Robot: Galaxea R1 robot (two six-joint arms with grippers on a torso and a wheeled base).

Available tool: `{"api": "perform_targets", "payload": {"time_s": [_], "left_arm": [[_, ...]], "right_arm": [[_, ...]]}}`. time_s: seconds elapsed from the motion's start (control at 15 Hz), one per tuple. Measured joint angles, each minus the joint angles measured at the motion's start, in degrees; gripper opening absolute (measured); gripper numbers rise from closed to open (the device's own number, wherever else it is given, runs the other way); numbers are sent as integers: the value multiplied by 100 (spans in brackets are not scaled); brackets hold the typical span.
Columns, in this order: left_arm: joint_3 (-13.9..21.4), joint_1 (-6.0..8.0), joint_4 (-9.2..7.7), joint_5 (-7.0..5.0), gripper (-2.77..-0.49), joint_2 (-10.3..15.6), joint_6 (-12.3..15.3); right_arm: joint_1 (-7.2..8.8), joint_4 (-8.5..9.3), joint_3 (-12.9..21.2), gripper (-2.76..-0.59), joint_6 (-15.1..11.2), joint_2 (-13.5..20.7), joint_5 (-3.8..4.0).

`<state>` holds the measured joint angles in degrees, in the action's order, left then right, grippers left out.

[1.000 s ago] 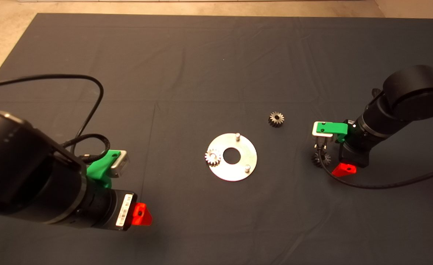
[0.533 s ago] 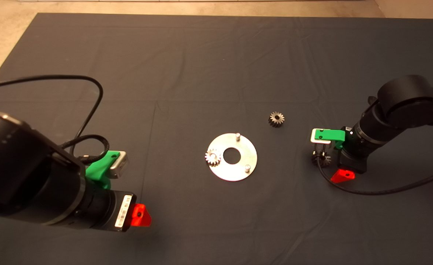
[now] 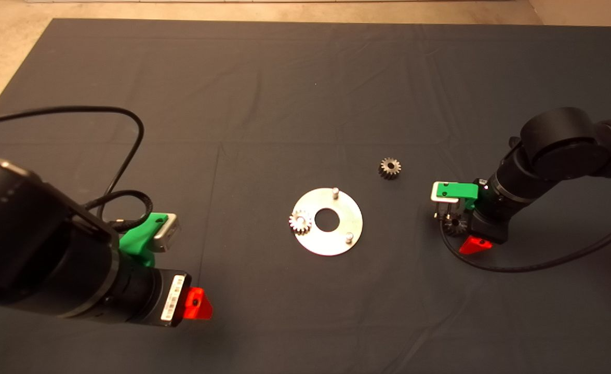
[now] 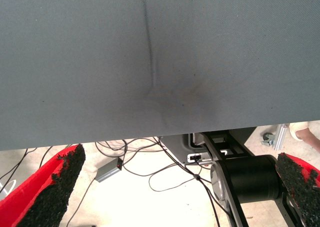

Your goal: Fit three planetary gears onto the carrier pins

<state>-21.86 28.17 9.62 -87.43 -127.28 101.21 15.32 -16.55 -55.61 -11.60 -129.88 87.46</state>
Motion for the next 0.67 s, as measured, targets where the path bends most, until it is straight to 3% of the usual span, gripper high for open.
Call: {"api": "perform_targets", "payload": {"time_s": [0.67], "left_arm": [[52,0,-2,-2,-50,16,0]], "right_arm": [[-11,-9,-393,-140,1,-223,-3]]}}
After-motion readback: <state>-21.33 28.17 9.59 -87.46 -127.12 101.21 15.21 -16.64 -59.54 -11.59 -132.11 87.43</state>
